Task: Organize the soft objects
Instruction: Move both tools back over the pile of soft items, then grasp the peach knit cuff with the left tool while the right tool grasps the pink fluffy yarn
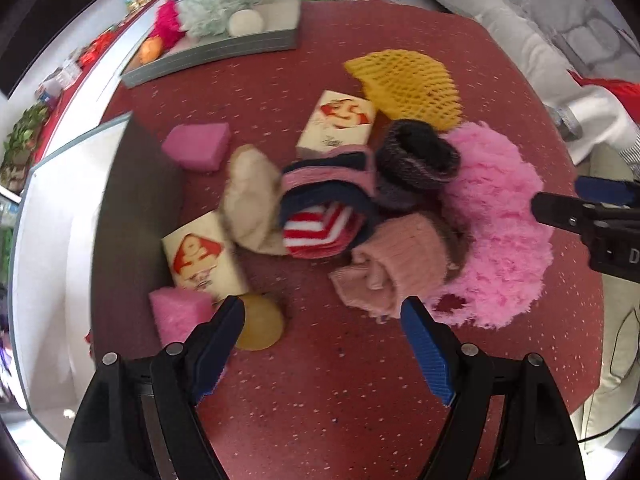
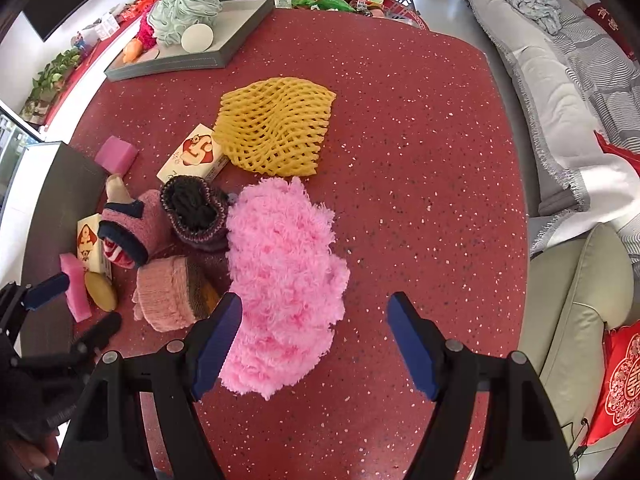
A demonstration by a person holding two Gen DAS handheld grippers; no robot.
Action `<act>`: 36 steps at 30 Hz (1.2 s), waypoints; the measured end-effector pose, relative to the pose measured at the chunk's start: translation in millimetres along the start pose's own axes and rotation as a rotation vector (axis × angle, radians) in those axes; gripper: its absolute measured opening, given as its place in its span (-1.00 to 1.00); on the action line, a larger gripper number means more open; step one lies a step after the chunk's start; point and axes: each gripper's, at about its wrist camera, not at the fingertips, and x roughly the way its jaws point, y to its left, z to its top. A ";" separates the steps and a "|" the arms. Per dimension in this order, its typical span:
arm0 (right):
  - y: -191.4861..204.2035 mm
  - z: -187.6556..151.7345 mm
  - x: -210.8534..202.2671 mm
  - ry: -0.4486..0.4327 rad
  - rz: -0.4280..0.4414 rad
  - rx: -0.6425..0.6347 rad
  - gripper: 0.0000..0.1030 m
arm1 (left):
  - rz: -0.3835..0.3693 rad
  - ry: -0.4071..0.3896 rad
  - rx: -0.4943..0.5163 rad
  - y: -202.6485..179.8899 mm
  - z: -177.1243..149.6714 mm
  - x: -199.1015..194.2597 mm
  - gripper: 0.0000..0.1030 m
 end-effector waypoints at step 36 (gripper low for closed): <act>-5.8 -10.2 35.4 0.136 0.194 -0.010 -0.27 | -0.096 0.170 -0.117 -37.7 28.6 34.9 -0.10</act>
